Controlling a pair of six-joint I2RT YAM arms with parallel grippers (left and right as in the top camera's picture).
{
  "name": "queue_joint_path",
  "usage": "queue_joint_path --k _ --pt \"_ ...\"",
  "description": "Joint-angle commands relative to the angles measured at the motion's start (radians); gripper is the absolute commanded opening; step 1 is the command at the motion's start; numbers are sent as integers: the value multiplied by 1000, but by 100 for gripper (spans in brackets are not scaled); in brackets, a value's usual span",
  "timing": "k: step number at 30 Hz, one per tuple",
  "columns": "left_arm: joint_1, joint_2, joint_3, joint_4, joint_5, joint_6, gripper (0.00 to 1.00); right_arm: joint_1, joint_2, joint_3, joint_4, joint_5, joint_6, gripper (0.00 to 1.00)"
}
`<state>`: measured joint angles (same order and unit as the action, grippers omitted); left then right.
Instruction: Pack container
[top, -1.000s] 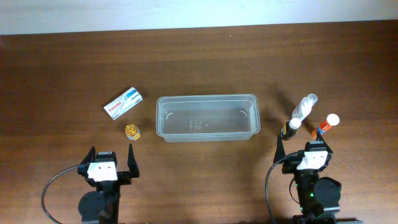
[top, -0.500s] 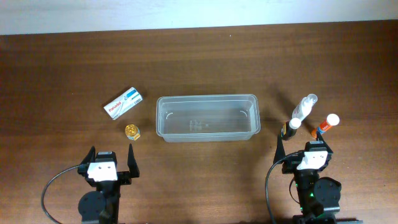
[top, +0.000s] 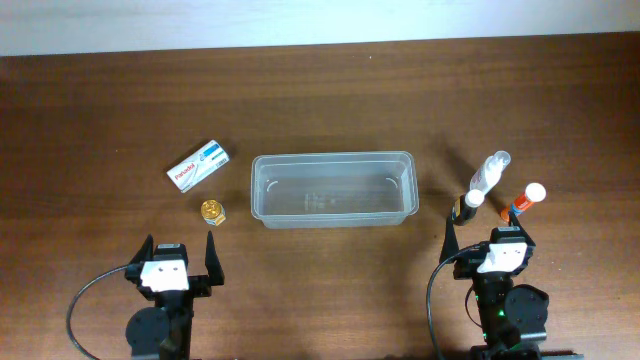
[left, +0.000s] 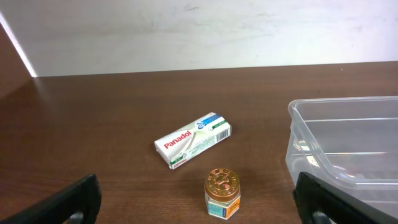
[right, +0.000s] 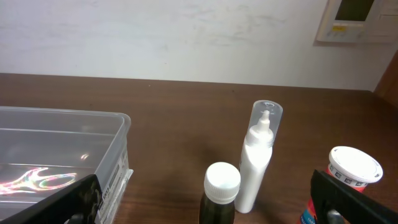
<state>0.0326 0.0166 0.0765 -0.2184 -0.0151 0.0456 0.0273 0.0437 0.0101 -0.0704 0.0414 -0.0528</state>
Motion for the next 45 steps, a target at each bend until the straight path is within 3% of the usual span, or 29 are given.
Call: queue_joint_path --k 1,12,20,29,36,41,45 --pt "5 -11 -11 6 -7 16 99 8 -8 -5 -6 16 1 98" --pt "5 -11 -11 6 -7 16 99 8 -8 -5 -5 10 12 98" --pt "5 -11 -11 6 -7 16 99 8 -8 -5 2 -147 156 98" --pt "5 -11 -11 6 -6 16 99 8 -8 -5 6 -196 463 98" --pt "5 -11 -11 6 -7 16 99 8 -8 -2 52 -315 480 98" --pt "5 -11 -11 6 -7 16 99 5 -2 94 54 -318 476 98" --pt "5 -11 -11 6 -7 16 99 5 42 270 -46 -267 476 98"
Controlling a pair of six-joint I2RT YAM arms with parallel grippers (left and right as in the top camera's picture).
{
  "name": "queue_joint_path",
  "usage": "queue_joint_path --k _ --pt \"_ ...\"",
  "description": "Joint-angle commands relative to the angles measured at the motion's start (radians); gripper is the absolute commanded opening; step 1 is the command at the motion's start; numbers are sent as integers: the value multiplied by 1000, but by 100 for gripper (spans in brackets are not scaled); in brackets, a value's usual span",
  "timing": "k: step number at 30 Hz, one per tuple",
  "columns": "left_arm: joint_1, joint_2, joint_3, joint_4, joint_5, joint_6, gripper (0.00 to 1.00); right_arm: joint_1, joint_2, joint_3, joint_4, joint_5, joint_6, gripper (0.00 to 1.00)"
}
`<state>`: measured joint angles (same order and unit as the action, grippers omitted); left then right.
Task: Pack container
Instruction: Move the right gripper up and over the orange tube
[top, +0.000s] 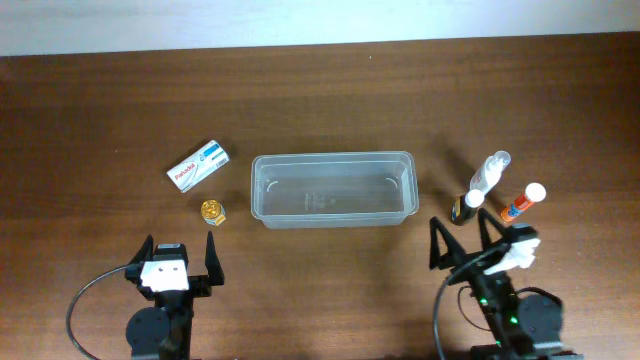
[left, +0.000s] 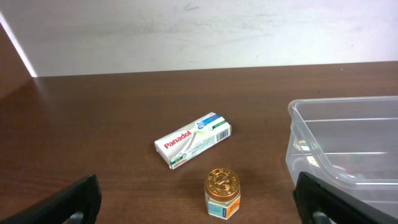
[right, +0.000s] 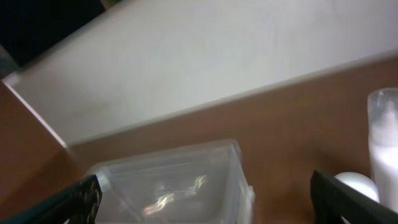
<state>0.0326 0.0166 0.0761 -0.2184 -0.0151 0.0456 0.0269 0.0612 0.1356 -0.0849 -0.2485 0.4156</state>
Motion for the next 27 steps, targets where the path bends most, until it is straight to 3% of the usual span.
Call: queue_joint_path --k 1,8,17,27 --pt "5 -11 -11 6 -7 16 99 5 43 197 -69 42 8 98" --pt "5 -11 -11 6 -6 16 99 5 264 634 -398 135 -124 98" --pt "5 -11 -11 6 -7 16 99 6 695 1186 -955 286 -229 99" --pt "5 -11 -11 6 -7 16 99 6 1235 1637 -1450 340 -228 98"
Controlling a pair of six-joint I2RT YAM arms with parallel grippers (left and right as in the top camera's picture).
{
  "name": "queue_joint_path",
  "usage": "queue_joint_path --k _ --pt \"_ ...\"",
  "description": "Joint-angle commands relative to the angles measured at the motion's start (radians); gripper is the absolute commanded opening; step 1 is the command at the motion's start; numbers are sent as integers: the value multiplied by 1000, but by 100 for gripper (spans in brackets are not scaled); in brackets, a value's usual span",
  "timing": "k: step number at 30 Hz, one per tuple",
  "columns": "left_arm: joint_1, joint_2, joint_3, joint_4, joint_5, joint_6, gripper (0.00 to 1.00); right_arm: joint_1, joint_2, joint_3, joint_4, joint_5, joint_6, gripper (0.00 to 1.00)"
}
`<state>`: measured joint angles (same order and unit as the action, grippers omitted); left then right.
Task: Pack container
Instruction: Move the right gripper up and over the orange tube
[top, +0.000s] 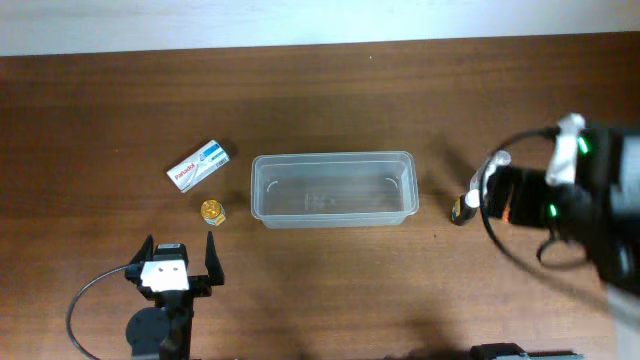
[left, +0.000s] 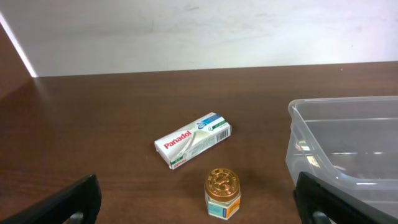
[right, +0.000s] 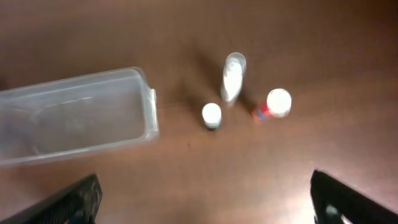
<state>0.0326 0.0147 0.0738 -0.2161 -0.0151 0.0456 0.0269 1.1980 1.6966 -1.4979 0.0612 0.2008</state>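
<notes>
An empty clear plastic container (top: 332, 189) stands mid-table. To its left lie a white Panadol box (top: 200, 165) and a small gold-lidded jar (top: 212, 211). My left gripper (top: 180, 250) rests open near the front edge, facing the jar (left: 222, 193) and the box (left: 193, 139). The right arm (top: 565, 190) is raised high and blurred. Its open gripper (right: 205, 211) looks down on a white spray bottle (right: 233, 76), a dark bottle with a white cap (right: 211, 115) and a red white-capped tube (right: 273, 104). Neither gripper holds anything.
Brown wooden table (top: 320, 90) with a white wall along its far edge. In the overhead view the raised right arm hides the spray bottle and the tube; only the dark bottle (top: 463, 207) shows beside the container's right end.
The right arm has risen from low at the front edge to high over the right-hand bottles, its camera now looking down on them. The left arm and all objects are unmoved.
Both arms first rested at the front edge with open grippers. Then the right gripper was turned toward the container's end, its view blurred. Now the right arm is high above the bottles. The left arm has stayed still, and nothing has been picked up.
</notes>
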Motion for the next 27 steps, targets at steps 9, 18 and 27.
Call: queue_joint_path --k 9,18,27 --pt "5 -9 -9 4 -7 16 99 5 445 142 -65 83 -18 98" --pt "5 -9 -9 4 -7 16 99 0 530 142 -53 136 -40 99" --pt "5 -9 -9 4 -7 16 99 -186 344 142 -63 128 -43 98"
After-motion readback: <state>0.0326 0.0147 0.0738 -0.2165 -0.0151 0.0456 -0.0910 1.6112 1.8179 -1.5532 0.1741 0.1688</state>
